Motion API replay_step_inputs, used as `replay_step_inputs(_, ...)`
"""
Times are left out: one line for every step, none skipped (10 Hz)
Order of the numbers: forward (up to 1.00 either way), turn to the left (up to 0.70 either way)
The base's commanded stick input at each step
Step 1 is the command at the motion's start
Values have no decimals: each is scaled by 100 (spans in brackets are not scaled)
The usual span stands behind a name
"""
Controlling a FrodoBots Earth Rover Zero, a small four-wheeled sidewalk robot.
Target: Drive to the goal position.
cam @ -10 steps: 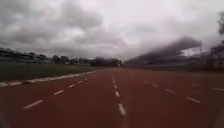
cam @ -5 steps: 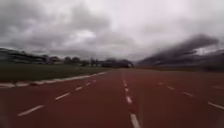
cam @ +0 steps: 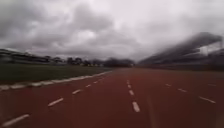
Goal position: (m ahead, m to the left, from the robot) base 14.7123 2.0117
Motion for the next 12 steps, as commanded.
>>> replay_step_inputs(70,35)
replay_step_inputs(70,0)
replay_step_inputs(70,0)
replay_step_inputs(70,0)
replay_step_inputs(70,0)
replay_step_inputs(70,0)
replay_step_inputs(70,0)
replay_step_inputs(70,0)
replay_step_inputs(70,12)
replay_step_inputs(70,32)
replay_step_inputs(70,35)
replay_step_inputs(70,35)
